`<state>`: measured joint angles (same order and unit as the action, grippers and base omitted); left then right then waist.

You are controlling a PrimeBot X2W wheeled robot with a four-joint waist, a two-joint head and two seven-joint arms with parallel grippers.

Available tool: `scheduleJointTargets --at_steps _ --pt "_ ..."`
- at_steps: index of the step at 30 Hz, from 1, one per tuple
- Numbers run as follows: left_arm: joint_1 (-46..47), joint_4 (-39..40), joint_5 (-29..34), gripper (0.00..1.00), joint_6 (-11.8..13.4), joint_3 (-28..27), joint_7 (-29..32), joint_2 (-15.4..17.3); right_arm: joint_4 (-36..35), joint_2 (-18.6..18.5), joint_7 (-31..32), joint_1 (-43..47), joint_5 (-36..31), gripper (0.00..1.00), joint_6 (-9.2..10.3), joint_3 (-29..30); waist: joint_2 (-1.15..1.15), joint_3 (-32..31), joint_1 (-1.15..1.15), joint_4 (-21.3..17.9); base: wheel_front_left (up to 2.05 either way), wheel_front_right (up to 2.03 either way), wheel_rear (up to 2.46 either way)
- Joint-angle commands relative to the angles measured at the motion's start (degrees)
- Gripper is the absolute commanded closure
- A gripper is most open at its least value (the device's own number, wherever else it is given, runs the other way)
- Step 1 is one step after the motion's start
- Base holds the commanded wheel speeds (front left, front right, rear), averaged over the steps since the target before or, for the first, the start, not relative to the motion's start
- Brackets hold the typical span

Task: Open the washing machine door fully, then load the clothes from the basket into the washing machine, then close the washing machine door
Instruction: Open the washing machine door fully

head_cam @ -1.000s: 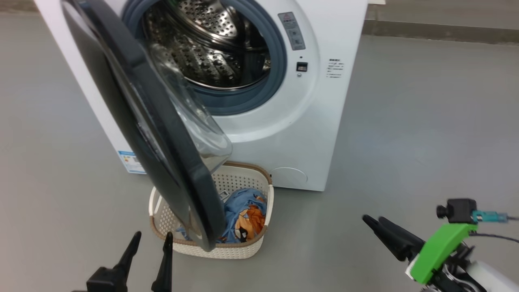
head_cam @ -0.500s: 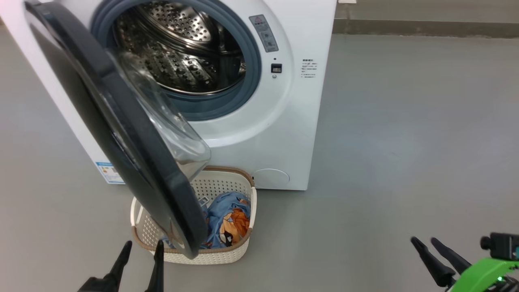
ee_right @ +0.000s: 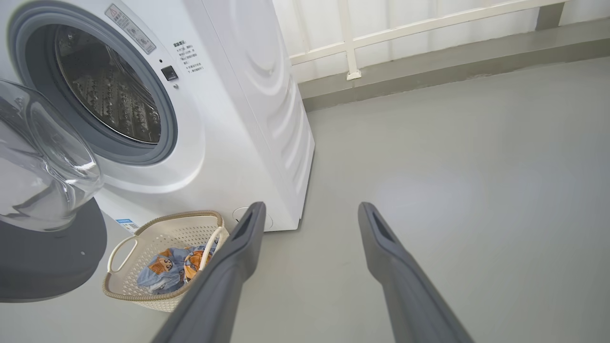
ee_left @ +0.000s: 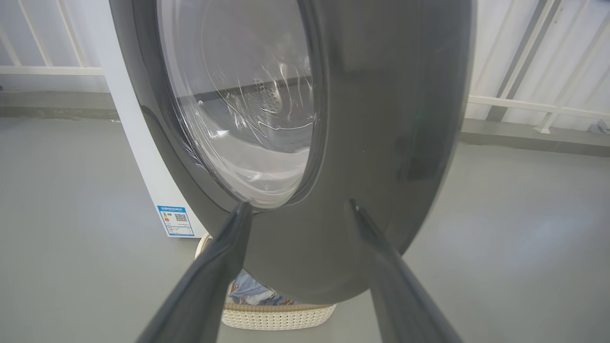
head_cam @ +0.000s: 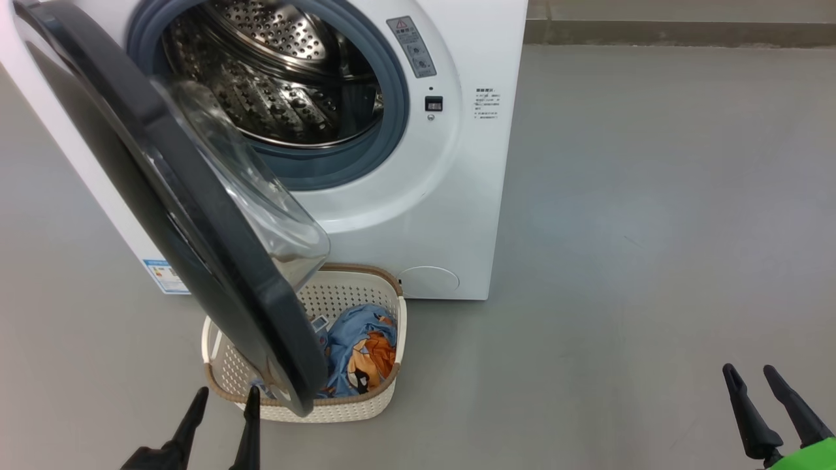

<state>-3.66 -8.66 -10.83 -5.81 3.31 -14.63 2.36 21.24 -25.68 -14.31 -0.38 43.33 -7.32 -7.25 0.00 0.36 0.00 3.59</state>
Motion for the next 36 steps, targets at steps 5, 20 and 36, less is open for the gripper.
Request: scheduleJointTargets --at_steps 5,20,36 --pt "1.6 1.9 0.1 0.0 0.3 -1.9 -0.4 0.5 -5.8 2.7 -0.7 4.6 -9.9 0.0 -0.17 6.7 0.0 -0.2 0.0 0.9 0.0 0.0 0.0" --pt "1.6 1.9 -2.5 0.54 1.1 -2.0 -0.4 0.5 -7.8 7.0 -0.7 9.5 -15.6 0.0 -0.17 10.5 0.0 -0.2 0.0 1.6 0.0 0.0 0.0" --pt "8.0 27.2 -9.4 1.0 4.6 -1.4 -0.4 0.5 -8.5 7.4 -0.7 9.7 -16.6 0.0 -0.17 11.2 0.0 -0.6 0.0 2.4 0.0 0.0 0.0"
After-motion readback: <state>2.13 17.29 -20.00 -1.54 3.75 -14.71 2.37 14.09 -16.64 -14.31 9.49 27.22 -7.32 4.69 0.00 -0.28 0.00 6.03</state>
